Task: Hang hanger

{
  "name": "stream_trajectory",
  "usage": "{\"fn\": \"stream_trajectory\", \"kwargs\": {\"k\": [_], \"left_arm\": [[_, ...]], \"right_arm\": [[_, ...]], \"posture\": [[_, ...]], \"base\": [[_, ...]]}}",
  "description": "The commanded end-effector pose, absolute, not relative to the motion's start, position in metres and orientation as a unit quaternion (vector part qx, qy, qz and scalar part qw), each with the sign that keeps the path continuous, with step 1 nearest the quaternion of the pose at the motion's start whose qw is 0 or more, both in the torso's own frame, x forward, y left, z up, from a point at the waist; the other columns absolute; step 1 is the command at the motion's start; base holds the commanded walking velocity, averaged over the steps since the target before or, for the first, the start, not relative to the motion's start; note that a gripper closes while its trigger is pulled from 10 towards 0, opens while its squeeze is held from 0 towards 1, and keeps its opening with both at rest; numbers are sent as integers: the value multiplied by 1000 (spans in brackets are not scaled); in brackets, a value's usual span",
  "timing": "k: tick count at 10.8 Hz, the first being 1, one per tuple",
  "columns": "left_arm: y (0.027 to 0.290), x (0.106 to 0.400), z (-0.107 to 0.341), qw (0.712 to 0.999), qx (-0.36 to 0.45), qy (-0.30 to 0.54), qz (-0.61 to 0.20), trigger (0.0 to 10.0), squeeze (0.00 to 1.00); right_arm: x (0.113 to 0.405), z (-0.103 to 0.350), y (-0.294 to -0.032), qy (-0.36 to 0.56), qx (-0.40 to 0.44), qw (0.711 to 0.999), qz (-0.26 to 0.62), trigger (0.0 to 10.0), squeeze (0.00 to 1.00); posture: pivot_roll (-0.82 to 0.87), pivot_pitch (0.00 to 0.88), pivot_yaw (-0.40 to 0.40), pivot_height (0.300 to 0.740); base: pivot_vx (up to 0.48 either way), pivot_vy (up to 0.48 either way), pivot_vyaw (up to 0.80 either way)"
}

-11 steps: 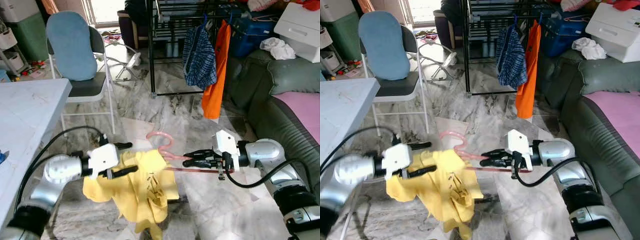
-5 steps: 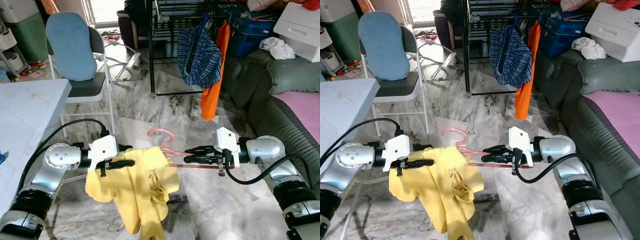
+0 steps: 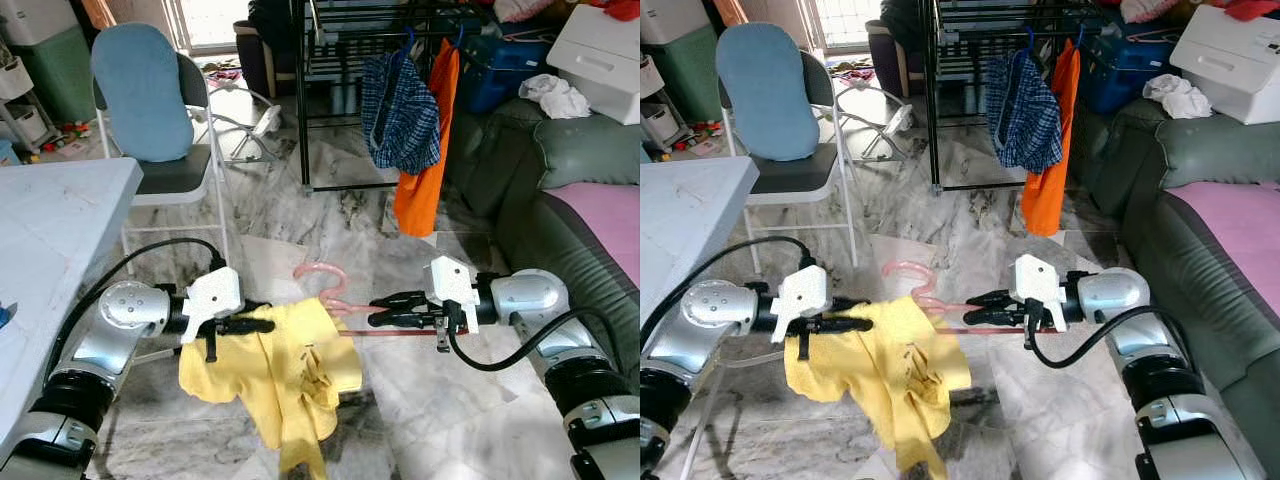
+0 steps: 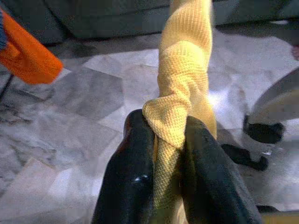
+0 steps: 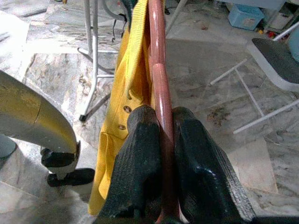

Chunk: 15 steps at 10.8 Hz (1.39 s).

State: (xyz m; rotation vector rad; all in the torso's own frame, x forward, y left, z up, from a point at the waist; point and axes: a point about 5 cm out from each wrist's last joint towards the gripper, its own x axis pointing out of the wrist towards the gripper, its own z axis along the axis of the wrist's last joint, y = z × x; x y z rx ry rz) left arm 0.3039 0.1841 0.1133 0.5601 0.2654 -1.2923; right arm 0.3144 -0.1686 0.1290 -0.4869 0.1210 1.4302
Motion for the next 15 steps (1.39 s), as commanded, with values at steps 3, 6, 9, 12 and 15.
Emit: {"fn": "stream_trajectory", "kwargs": {"k": [3, 6, 9, 12, 15], "left_arm": [[177, 301, 109, 739, 251, 130, -611, 0, 0], [182, 294, 102, 745, 243, 139, -605, 0, 0], [208, 285, 82, 814, 201, 147, -525, 0, 0], [210, 264, 59, 850, 164, 147, -479, 0, 0], [221, 283, 63, 936, 139, 108, -306, 0, 0]], "right_arm": [[324, 141, -161, 34, -216, 745, 631, 10000, 0], [330, 141, -165, 60, -190, 759, 619, 10000, 1000], [342, 157, -175, 42, -221, 795, 564, 10000, 1000], [354, 178, -178, -12, -230, 835, 500, 10000, 1000], [373, 186, -185, -54, -170, 927, 330, 10000, 1000]], "posture": [[-53, 0, 37, 740], [-53, 0, 36, 740], [-58, 0, 30, 740], [-63, 0, 13, 740], [-59, 0, 12, 740]], "base": [[0, 0, 0], [0, 0, 0], [0, 0, 0], [0, 0, 0], [0, 0, 0]]}}
